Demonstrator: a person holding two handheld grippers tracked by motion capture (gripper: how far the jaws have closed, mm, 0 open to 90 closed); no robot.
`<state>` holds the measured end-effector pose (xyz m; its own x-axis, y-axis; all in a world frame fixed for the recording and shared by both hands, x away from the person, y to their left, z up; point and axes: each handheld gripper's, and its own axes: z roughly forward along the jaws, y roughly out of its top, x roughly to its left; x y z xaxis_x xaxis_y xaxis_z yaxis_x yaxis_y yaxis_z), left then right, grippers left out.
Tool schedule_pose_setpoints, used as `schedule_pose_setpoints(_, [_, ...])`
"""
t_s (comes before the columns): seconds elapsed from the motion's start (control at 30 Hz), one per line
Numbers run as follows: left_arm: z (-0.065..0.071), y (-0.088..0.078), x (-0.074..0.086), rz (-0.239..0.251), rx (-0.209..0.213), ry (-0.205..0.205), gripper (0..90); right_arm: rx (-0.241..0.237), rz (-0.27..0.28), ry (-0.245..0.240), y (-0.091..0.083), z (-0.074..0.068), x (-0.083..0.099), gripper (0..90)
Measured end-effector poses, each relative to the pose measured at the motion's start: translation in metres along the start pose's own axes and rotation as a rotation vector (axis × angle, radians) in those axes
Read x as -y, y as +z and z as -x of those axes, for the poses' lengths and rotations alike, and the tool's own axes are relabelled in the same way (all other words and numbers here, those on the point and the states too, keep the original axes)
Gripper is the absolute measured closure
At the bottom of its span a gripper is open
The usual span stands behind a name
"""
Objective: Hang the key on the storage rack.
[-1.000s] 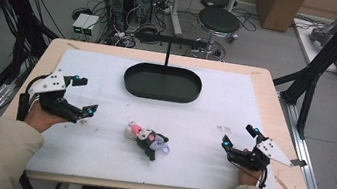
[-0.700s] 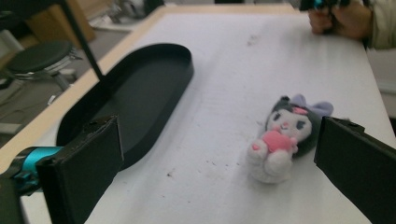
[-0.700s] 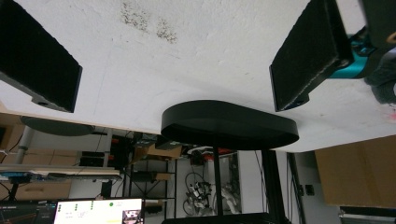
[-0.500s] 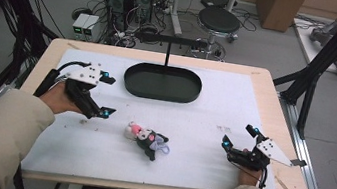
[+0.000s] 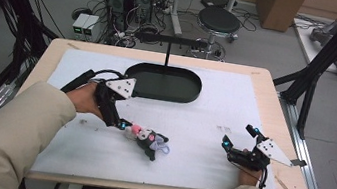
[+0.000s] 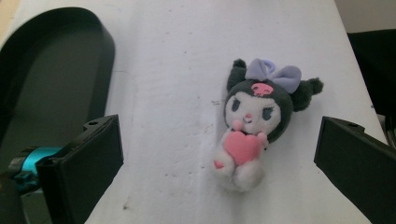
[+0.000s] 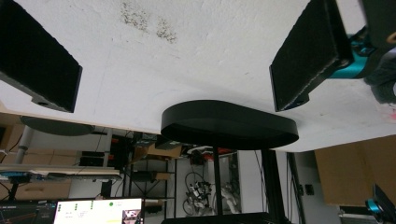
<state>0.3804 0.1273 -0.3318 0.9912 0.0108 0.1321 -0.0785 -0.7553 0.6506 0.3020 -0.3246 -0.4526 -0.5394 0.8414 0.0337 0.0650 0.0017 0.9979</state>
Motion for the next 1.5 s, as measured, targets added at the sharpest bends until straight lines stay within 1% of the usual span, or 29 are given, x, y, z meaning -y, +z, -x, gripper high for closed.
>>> schedule_pose_setpoints(0.03, [0.0, 0.004, 0.0, -0.024, 0.006, 0.009, 1.7, 0.001, 0.002, -0.003, 0.0, 0.0, 0.0, 1.4])
schedule_pose_setpoints(0.07, [0.0, 0.008, 0.0, -0.019, 0.013, -0.003, 1.7, -0.001, 0.003, -0.002, 0.0, 0.0, 0.0, 1.4])
schedule_pose_setpoints(0.1, [0.0, 0.012, 0.0, -0.033, 0.023, -0.007, 1.7, -0.001, 0.003, -0.002, 0.0, 0.0, 0.0, 1.4])
schedule_pose_setpoints(0.13, [0.0, 0.015, 0.0, -0.05, 0.03, 0.005, 1.7, 0.0, 0.005, -0.002, 0.0, 0.0, 0.0, 1.4])
schedule_pose_setpoints(0.17, [0.001, 0.019, 0.0, -0.055, 0.037, 0.002, 1.7, -0.002, 0.006, -0.003, 0.0, 0.0, 0.0, 1.4])
schedule_pose_setpoints(0.2, [0.002, 0.023, 0.0, -0.069, 0.05, 0.003, 1.7, -0.004, 0.007, -0.004, 0.0, 0.0, 0.0, 1.4])
schedule_pose_setpoints(0.23, [0.002, 0.026, -0.001, -0.081, 0.056, 0.009, 1.7, -0.003, 0.006, -0.001, 0.0, 0.0, 0.0, 1.4])
schedule_pose_setpoints(0.3, [0.005, 0.034, -0.002, -0.097, 0.083, 0.01, 1.7, -0.003, 0.007, -0.002, 0.0, 0.0, 0.0, 1.4])
schedule_pose_setpoints(0.33, [0.005, 0.037, -0.002, -0.106, 0.089, 0.022, 1.7, -0.004, 0.006, -0.002, 0.0, 0.0, 0.0, 1.4])
schedule_pose_setpoints(0.43, [0.007, 0.047, -0.001, -0.132, 0.109, 0.01, 1.7, -0.003, 0.007, -0.002, 0.0, 0.0, 0.0, 1.4])
schedule_pose_setpoints(0.53, [0.007, 0.053, 0.001, -0.169, 0.103, 0.024, 1.7, -0.004, 0.007, -0.003, 0.0, 0.0, 0.0, 1.4])
schedule_pose_setpoints(0.63, [0.008, 0.058, 0.002, -0.19, 0.108, 0.023, 1.7, -0.004, 0.006, -0.003, 0.0, 0.0, 0.0, 1.4])
schedule_pose_setpoints(0.67, [0.008, 0.06, 0.003, -0.197, 0.108, 0.029, 1.7, -0.004, 0.006, -0.003, 0.0, 0.0, 0.0, 1.4])
schedule_pose_setpoints(0.7, [0.008, 0.064, 0.003, -0.21, 0.112, 0.03, 1.7, -0.004, 0.007, -0.003, 0.0, 0.0, 0.0, 1.4])
schedule_pose_setpoints(0.73, [0.008, 0.064, 0.003, -0.21, 0.112, 0.03, 1.7, -0.004, 0.007, -0.005, 0.0, 0.0, 0.0, 1.4])
schedule_pose_setpoints(0.77, [0.008, 0.065, 0.003, -0.226, 0.116, 0.036, 1.7, -0.004, 0.007, -0.005, 0.0, 0.0, 0.0, 1.4])
schedule_pose_setpoints(0.83, [0.009, 0.069, 0.003, -0.243, 0.118, 0.044, 1.7, -0.004, 0.007, -0.004, 0.0, 0.0, 0.0, 1.4])
schedule_pose_setpoints(0.87, [0.009, 0.073, 0.005, -0.269, 0.127, 0.049, 1.7, -0.004, 0.008, -0.005, 0.0, 0.0, 0.0, 1.4])
schedule_pose_setpoints(0.9, [0.009, 0.073, 0.005, -0.269, 0.127, 0.049, 1.7, -0.004, 0.008, -0.005, 0.0, 0.0, 0.0, 1.4])
schedule_pose_setpoints(1.0, [0.008, 0.077, 0.007, -0.302, 0.136, 0.044, 2.0, -0.004, 0.008, -0.005, 0.0, 0.0, 0.0, 1.4])
schedule_pose_setpoints(1.13, [0.007, 0.08, 0.009, -0.317, 0.141, 0.036, 2.9, -0.004, 0.008, -0.006, 0.0, 0.0, 0.0, 1.4])
schedule_pose_setpoints(1.17, [0.006, 0.08, 0.009, -0.32, 0.14, 0.04, 8.6, -0.003, 0.008, -0.002, 0.0, 0.0, 0.0, 1.4])
schedule_pose_setpoints(1.2, [0.006, 0.08, 0.01, -0.323, 0.153, 0.04, 11.7, -0.004, 0.008, -0.002, 0.0, 0.0, 0.0, 1.4])
schedule_pose_setpoints(1.3, [0.005, 0.081, 0.011, -0.336, 0.153, 0.029, 15.7, -0.003, 0.008, -0.002, 0.0, 0.0, 0.0, 1.4])
schedule_pose_setpoints(1.33, [0.005, 0.082, 0.011, -0.341, 0.153, 0.026, 15.7, -0.003, 0.008, -0.002, 0.0, 0.0, 0.0, 1.4])
schedule_pose_setpoints(1.37, [0.006, 0.082, 0.011, -0.344, 0.15, 0.028, 18.0, -0.003, 0.008, -0.004, 0.0, 0.0, 0.0, 1.4])
schedule_pose_setpoints(1.4, [0.006, 0.082, 0.011, -0.348, 0.149, 0.028, 27.9, -0.002, 0.008, -0.004, 0.0, 0.0, 0.0, 1.4])
schedule_pose_setpoints(1.47, [0.007, 0.083, 0.011, -0.357, 0.153, 0.036, 37.9, -0.003, 0.008, -0.003, 0.0, 0.0, 0.0, 1.4])
schedule_pose_setpoints(1.5, [0.007, 0.083, 0.011, -0.366, 0.162, 0.036, 42.5, -0.003, 0.008, -0.003, 0.0, 0.0, 0.0, 1.4])
